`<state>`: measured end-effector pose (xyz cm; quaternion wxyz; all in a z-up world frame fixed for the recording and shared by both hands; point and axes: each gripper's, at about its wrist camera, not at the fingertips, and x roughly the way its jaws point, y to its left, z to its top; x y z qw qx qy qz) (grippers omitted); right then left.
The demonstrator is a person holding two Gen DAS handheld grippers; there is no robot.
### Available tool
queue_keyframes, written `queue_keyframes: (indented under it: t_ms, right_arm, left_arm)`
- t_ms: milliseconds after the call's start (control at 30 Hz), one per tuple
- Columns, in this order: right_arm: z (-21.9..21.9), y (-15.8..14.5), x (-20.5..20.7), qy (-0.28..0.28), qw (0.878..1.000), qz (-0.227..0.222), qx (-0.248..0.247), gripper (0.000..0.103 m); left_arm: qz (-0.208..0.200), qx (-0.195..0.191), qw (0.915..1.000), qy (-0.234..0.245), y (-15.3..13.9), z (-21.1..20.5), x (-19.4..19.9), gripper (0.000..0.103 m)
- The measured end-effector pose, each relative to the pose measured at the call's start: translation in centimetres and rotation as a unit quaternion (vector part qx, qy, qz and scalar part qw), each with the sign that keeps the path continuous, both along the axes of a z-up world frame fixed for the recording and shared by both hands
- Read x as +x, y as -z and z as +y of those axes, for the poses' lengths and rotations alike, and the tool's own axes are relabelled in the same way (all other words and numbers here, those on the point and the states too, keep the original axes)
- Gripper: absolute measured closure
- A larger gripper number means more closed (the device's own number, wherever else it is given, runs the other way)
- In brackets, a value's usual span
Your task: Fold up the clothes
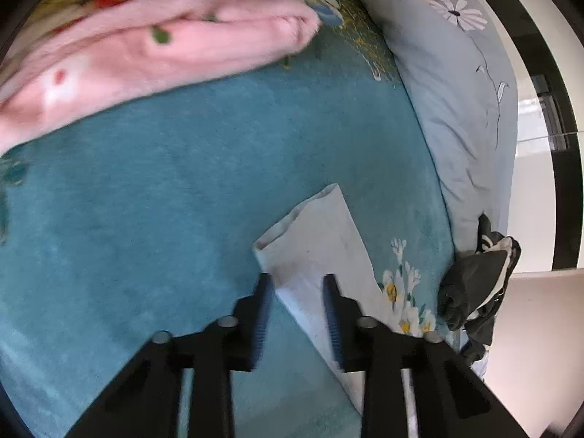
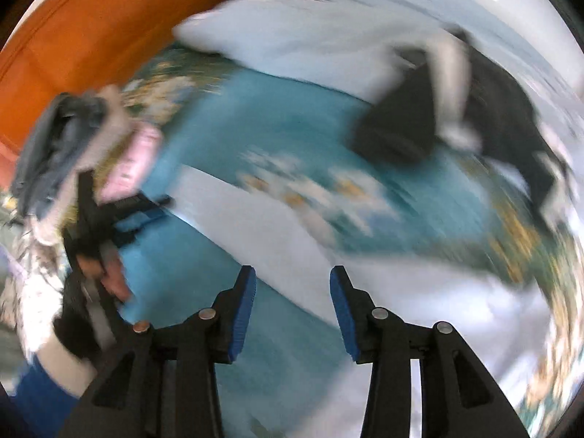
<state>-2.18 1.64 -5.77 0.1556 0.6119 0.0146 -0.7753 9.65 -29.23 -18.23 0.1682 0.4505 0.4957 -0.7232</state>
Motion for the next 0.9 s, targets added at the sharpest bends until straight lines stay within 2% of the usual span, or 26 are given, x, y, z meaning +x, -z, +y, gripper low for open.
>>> queue_keyframes:
  t_ms: [33,67,100,167,233,367,433,533,667,767,833,867,900]
  right_arm:
    - [2.5,0.3,1.0,0.021,1.000,-0.004,0.006,0.060]
    - [5.0,0.5,2.0,0.043,0.999,-0.007,0.012,0.060]
    - [7.2,1.0,2.7,0.069,0.997,-0.021,0.010,0.060]
    - [11.4,1.8,4.0,0.124,0.991,-0.040,0.001,0.060]
    - [14.5,2.3,4.8,0.166,0.985,-0.049,-0.011,0.060]
    - [19.1,3.1,5.8,0.230,0.971,-0.055,-0.041,0.060]
    - [20.2,2.8,6.0,0.235,0.970,-0.044,-0.042,0.060]
    - [22.2,2.9,6.1,0.240,0.969,-0.033,-0.036,0.060]
    - [26.6,2.2,6.8,0.264,0.964,0.005,-0.032,0.058]
    - [31.9,1.4,7.9,0.313,0.949,0.032,-0.006,0.046]
    - [35.8,1.0,9.1,0.353,0.934,0.045,0.025,0.045]
    - [38.0,1.5,10.2,0.383,0.922,0.041,0.034,0.044]
    - [39.3,2.6,10.9,0.403,0.915,0.026,0.023,0.044]
  left_arm:
    - [-0.004,-0.018,0.9998,0.010,-0.1,0.2,-0.6,0.087]
    - [-0.010,-0.041,0.9987,0.028,-0.2,0.4,-1.3,0.099]
    - [-0.016,-0.055,0.9975,0.041,-0.2,0.7,-1.7,0.103]
    - [-0.026,-0.076,0.9954,0.053,-0.2,1.2,-1.8,0.103]
    - [-0.023,-0.107,0.9932,0.041,-1.3,1.1,-1.2,0.103]
    - [-0.042,-0.162,0.9857,-0.021,-3.2,0.0,1.6,0.103]
    - [-0.051,-0.142,0.9873,-0.051,-2.9,-0.8,3.0,0.103]
    - [-0.038,-0.087,0.9924,-0.078,-2.4,-1.7,4.7,0.103]
    - [0.001,-0.054,0.9971,-0.054,-3.3,-0.5,4.7,0.102]
    - [0.018,-0.058,0.9982,-0.003,-4.6,1.6,3.8,0.101]
    - [0.033,-0.062,0.9966,0.043,-5.4,4.0,3.2,0.095]
    - [0.038,-0.066,0.9947,0.069,-5.8,5.5,2.8,0.084]
    - [0.043,-0.070,0.9922,0.094,-6.2,7.0,2.4,0.068]
